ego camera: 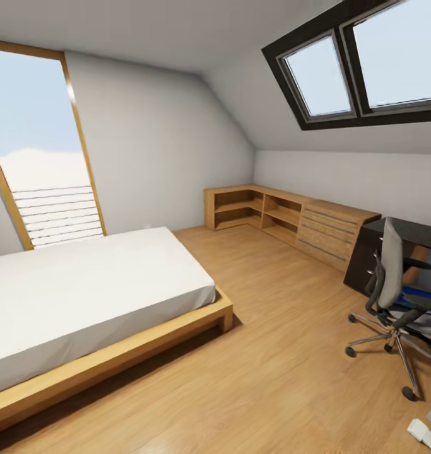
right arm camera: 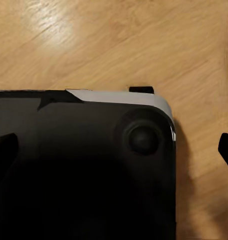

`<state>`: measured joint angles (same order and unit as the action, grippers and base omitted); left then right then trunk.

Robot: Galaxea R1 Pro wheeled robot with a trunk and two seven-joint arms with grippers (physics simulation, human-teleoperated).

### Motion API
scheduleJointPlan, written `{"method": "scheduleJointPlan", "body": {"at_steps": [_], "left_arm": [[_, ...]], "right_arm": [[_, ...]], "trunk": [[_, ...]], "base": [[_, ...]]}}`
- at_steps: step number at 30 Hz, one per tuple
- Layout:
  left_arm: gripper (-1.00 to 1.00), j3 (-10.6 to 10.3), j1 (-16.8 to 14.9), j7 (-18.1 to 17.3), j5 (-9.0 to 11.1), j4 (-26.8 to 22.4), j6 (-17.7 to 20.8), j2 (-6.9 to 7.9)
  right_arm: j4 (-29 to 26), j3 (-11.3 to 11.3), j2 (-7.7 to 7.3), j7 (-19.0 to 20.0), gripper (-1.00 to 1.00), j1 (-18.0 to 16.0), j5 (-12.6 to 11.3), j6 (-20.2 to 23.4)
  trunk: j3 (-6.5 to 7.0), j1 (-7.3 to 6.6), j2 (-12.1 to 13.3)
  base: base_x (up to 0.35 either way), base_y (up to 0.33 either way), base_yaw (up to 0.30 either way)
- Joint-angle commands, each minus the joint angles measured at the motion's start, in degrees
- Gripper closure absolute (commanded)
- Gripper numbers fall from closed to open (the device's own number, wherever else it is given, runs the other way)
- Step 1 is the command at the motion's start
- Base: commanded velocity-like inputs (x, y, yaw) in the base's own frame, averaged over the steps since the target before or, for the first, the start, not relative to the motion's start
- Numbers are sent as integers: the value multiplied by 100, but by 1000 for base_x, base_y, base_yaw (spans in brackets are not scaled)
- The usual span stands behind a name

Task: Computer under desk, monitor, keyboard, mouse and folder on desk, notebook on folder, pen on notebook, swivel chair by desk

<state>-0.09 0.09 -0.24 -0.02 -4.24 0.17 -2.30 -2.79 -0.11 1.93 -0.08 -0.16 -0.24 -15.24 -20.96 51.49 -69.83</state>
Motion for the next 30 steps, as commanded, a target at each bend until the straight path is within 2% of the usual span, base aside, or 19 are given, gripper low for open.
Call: {"method": "scheduleJointPlan", "body": {"at_steps": [1,3,4,5,9,13,16,18,20,22,23,24,25,26,30], "left_arm": [[-100,-1,1,-2,0,-58,2,-1],[-100,0,1,-2,1,-225,1,-4],[-100,0,3,-2,3,-505,1,-6],[-100,0,2,-2,6,-648,1,-3],[-100,0,0,-2,9,-1168,1,-6],[-100,0,0,-2,10,-1718,-1,-7],[-100,0,1,4,10,-2167,-79,-12],[-100,10,1,35,45,-2686,-200,-46],[-100,14,2,54,155,-3015,-247,-136],[-100,17,2,65,552,-3266,-290,-256],[-100,17,2,64,651,-3289,-297,-270],[-100,14,4,51,1046,-3265,-319,-302],[-100,20,5,17,1244,-3161,-793,-240],[-100,23,5,19,1268,-3144,-1176,-227],[-100,30,5,22,1287,-3076,-1649,-185]], "right_arm": [[-4,-1,1,-1,-100,-1,-3,-77],[-44,-2,0,-1,-100,-1,-3,-268],[-272,1,-11,-1,-100,-1,2,-553],[-399,1,-18,4,-100,-1,4,-658],[-623,2,-45,26,-100,-1,12,-800],[-917,2,-80,26,-100,-1,15,-842],[-1169,-1,-137,22,-100,-1,12,-851],[-1332,-10,-233,17,-100,-6,5,-868],[-1402,-16,-294,13,-100,-8,-2,-938],[-1434,-21,-338,11,-100,-9,-15,-1252],[-1431,-21,-343,12,-100,-10,-16,-1324],[-1372,-7,-349,15,-100,-10,-5,-1585],[-1151,18,-351,16,-100,-10,19,-1699],[-1113,19,-351,17,-100,-10,22,-1716],[-1082,20,-352,17,-100,-10,24,-1728]], "trunk": [[13,-23,38],[49,-67,119],[67,-89,159],[85,-110,199],[85,-110,199],[157,-198,359],[211,-264,480],[246,-308,560],[282,-352,640],[318,-396,720],[336,-418,760],[354,-440,800],[372,-462,841],[390,-484,881],[445,-550,1001]], "base": [[0,0,-290],[0,0,-291],[0,0,-248],[0,0,-257],[0,0,-275],[0,0,-288],[0,0,-291],[0,0,-292],[0,0,-293],[0,0,-293],[0,0,-279],[0,0,-105],[0,0,-18],[0,0,-7],[0,0,-13]]}}
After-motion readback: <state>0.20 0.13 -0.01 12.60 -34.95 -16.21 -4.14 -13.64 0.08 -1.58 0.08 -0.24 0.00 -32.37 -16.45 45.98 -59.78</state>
